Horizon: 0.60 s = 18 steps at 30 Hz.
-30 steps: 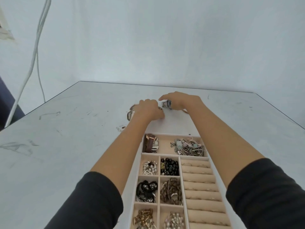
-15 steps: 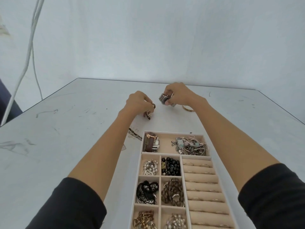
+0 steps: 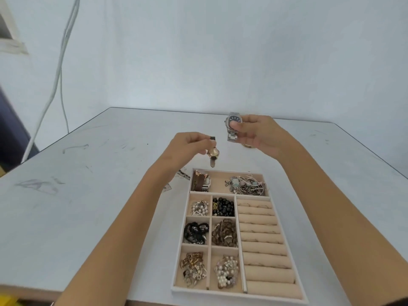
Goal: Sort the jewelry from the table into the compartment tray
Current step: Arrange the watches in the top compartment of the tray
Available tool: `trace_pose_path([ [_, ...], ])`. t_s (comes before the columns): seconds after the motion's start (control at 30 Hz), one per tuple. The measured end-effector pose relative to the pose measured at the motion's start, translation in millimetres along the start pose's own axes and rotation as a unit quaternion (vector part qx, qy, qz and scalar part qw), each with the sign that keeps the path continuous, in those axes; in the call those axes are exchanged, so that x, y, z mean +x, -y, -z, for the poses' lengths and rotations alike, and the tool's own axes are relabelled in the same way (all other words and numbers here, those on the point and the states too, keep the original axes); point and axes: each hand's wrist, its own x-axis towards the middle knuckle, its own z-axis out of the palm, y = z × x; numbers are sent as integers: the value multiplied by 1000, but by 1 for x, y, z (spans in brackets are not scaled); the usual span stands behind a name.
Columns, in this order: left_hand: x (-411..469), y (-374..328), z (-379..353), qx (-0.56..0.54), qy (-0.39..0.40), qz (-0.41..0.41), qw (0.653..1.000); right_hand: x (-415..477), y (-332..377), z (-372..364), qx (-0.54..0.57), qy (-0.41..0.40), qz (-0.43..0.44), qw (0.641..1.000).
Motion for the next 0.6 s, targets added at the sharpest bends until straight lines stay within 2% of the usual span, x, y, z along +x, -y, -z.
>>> trace_pose_path([
  [0.1, -12, 2, -8, 16, 1, -19, 1000, -23, -2, -1, 46, -3, -21, 999],
  [0.27, -20, 11, -11, 104, 17, -28, 994, -49, -9, -3, 56, -15, -44, 997],
  [0.43, -20, 15, -9, 202, 20, -26, 979, -61, -19, -7, 3, -25, -64, 998],
  [0.6, -18, 20, -3, 185, 43, -35, 981, -66, -24, -16, -43, -14, -80, 996],
])
